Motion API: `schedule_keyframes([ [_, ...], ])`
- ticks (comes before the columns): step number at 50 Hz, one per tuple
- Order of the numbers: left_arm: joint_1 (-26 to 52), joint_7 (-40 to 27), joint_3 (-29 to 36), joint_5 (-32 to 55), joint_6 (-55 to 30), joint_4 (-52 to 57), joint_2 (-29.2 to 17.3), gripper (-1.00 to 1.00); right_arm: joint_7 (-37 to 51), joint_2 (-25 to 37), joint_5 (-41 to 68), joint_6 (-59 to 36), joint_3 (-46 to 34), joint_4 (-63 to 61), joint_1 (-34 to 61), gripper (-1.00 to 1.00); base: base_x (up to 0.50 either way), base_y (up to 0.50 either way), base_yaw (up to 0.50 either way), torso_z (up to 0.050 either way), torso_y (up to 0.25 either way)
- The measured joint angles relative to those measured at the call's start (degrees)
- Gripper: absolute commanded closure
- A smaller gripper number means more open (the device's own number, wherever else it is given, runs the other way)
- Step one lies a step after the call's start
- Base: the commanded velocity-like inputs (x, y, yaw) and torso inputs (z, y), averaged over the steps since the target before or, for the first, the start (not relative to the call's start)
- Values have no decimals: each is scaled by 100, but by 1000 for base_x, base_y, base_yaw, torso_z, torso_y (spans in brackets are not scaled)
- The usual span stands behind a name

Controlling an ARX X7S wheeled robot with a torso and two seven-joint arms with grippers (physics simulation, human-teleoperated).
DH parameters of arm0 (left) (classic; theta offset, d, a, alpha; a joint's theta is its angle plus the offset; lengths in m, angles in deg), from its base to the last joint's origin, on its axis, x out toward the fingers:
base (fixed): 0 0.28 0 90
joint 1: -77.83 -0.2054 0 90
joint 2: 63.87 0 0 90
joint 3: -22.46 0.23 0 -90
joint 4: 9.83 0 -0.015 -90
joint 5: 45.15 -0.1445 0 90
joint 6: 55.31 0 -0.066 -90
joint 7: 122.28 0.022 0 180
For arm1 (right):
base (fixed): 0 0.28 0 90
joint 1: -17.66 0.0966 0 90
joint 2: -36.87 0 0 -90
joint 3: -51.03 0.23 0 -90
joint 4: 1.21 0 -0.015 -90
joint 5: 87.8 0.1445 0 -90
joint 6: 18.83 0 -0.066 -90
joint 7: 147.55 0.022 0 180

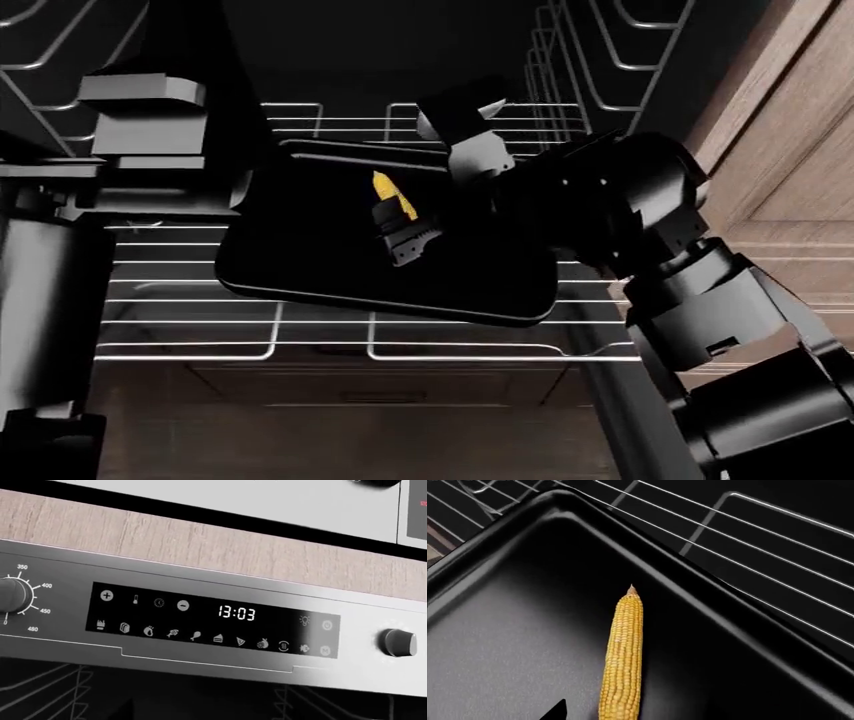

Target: Pick the corn from the oven and place it on the plate on the counter.

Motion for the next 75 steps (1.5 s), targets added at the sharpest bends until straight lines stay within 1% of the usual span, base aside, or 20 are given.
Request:
schedule_keyframes([
  [11,72,-14,453,-216,502,-12,-258,-100,-23,-66,-1,-93,-127,80,94,-100,0,0,0,0,0],
  [27,-89,136,710,-487,990,-62,-498,-100,-64,-194,-94,-129,-339,361,272,-100,0,0,0,0,0],
  [37,-144,160,788,-570,1145,-62,-580,-100,-67,-233,-231,-120,-582,422,305,-100,0,0,0,0,0],
  [57,-100,111,978,-642,1340,-39,-679,-100,-44,-291,-233,-69,-744,415,277,-100,0,0,0,0,0],
  [75,-105,131,1145,-746,1552,-53,-798,-100,-465,-601,-477,428,-982,1201,537,-100,0,0,0,0,0],
])
